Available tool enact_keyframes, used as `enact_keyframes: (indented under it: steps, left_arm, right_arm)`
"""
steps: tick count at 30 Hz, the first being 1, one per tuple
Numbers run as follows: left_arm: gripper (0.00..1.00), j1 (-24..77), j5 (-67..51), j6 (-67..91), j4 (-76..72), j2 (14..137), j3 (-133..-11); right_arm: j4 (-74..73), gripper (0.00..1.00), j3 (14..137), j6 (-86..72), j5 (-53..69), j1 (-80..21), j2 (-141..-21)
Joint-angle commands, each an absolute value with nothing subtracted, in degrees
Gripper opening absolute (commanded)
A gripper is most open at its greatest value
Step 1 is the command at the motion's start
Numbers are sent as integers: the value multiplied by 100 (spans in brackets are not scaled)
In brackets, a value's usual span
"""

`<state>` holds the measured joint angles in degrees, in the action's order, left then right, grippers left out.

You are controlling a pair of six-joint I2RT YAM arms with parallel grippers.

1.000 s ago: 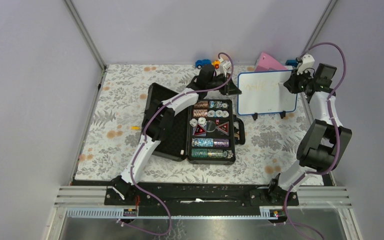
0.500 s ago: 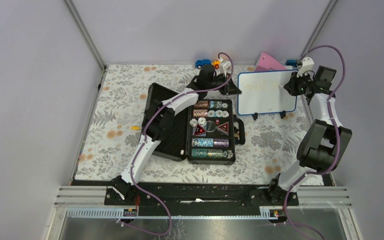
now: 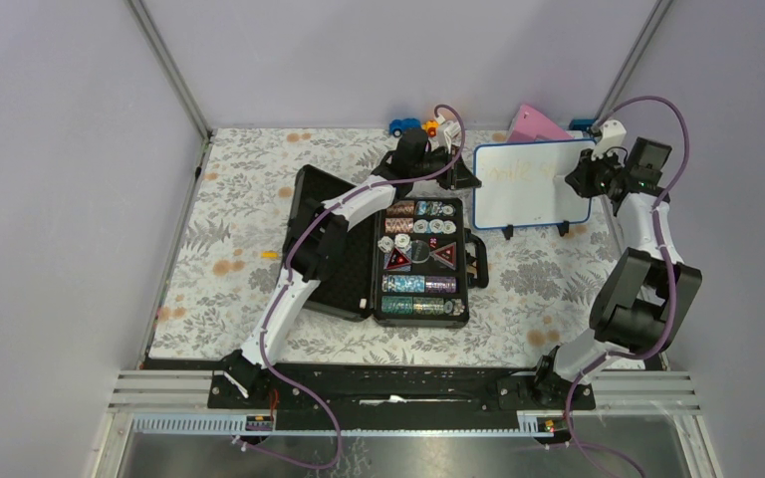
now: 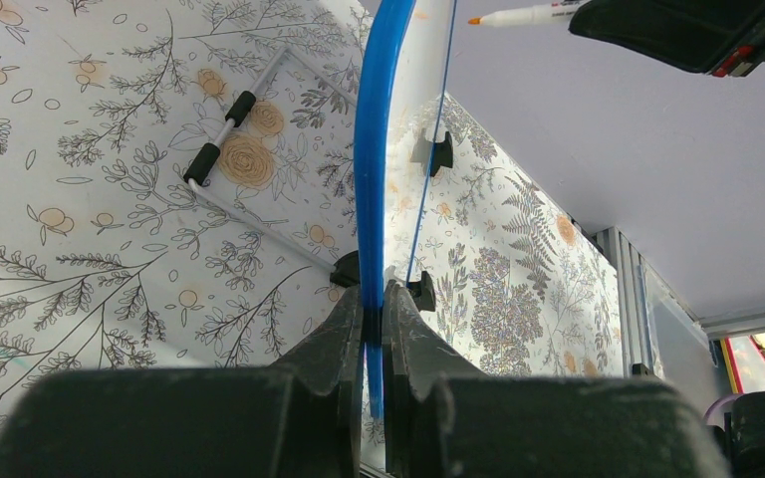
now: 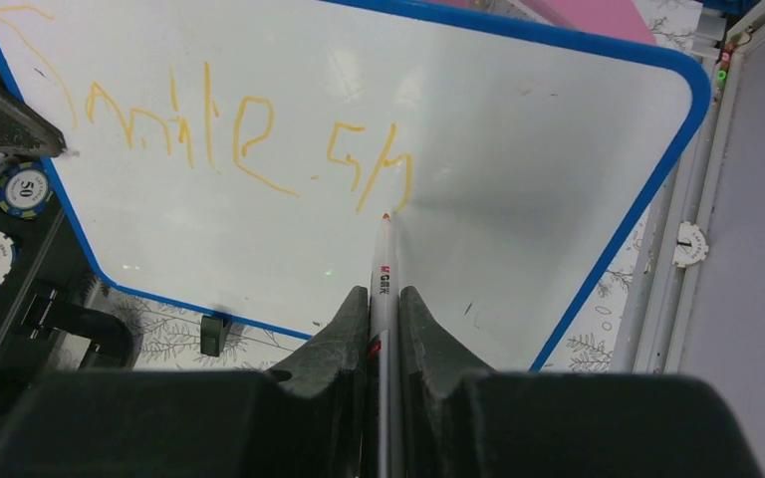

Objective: Write a sentence on the whiteboard

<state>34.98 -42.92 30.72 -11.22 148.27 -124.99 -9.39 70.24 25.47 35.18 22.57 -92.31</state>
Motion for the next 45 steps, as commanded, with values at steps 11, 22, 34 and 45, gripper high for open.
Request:
enact_keyframes:
  steps: [11, 22, 34, 45]
  left_arm:
    - [0, 3527, -4183, 2953, -1243, 14913, -12552]
    - [0, 3529, -4176, 2972, -1257, 14950, -12577]
    - [0, 3527, -4176, 2954, -1253, 14955, -12588]
    - [0, 3523, -4177, 2956, -1248, 14964, -12592]
  right_arm:
    - [-882, 0, 7621, 2409, 3663, 2373, -9329]
    - [-874, 0, 7866, 2347, 3696, 2365, -9653]
    - [-809, 0, 7958, 2360, 3544, 2334, -9784]
    - [-828, 0, 7956, 2436, 3416, 2338, -9790]
